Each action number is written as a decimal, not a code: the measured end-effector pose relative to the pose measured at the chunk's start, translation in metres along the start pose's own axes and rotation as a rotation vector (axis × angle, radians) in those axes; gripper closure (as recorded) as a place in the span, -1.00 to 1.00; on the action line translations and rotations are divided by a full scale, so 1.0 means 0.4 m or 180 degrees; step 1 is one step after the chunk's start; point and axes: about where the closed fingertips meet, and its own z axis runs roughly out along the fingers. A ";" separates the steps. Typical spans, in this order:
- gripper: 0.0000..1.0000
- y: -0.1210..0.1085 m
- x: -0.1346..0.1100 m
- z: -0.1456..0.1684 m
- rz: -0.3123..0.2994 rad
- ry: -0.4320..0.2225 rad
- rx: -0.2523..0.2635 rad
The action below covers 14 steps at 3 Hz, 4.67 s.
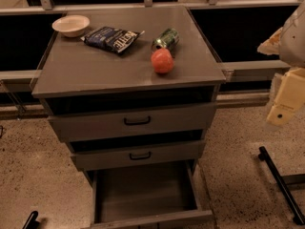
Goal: Close bottom drawer
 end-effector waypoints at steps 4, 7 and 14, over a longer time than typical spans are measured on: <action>-1.00 0.209 0.026 0.421 0.0540 -0.1309 -0.0589; -1.00 0.317 -0.017 0.590 0.0583 -0.2233 -0.0492; -1.00 0.427 -0.116 1.410 0.0135 -0.2844 -0.0300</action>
Offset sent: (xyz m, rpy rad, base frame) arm 0.0154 0.0058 -0.1242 0.3048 0.0951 -0.0115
